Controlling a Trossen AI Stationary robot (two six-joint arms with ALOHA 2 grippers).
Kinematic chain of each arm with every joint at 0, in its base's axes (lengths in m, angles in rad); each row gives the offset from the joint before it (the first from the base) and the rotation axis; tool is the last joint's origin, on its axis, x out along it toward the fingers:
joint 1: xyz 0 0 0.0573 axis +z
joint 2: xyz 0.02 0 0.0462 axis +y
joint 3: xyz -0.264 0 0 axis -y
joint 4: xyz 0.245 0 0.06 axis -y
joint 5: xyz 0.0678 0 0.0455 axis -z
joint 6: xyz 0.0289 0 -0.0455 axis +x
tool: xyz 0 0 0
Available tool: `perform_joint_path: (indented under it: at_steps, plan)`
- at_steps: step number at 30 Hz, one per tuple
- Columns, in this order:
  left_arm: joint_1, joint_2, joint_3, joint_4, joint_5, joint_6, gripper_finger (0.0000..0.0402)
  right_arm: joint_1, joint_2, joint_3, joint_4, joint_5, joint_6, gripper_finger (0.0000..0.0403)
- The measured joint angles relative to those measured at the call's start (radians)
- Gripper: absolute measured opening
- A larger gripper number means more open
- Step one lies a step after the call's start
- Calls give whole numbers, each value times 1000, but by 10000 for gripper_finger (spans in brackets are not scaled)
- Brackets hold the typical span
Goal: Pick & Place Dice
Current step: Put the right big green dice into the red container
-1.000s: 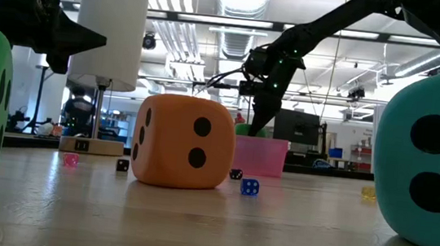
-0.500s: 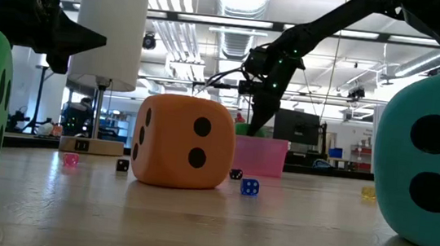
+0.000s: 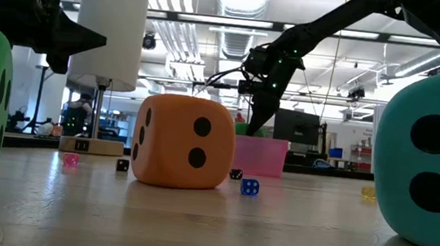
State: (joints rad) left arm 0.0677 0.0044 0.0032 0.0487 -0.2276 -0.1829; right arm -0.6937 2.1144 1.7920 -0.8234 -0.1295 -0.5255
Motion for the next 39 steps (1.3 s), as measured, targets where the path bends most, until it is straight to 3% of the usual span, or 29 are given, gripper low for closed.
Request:
perform_joint_path:
  at_steps: [39]
  plan:
    - [0, 0, 0, 0, 0, 0, 6, 0, 0, 0, 73, -2, 2, 400]
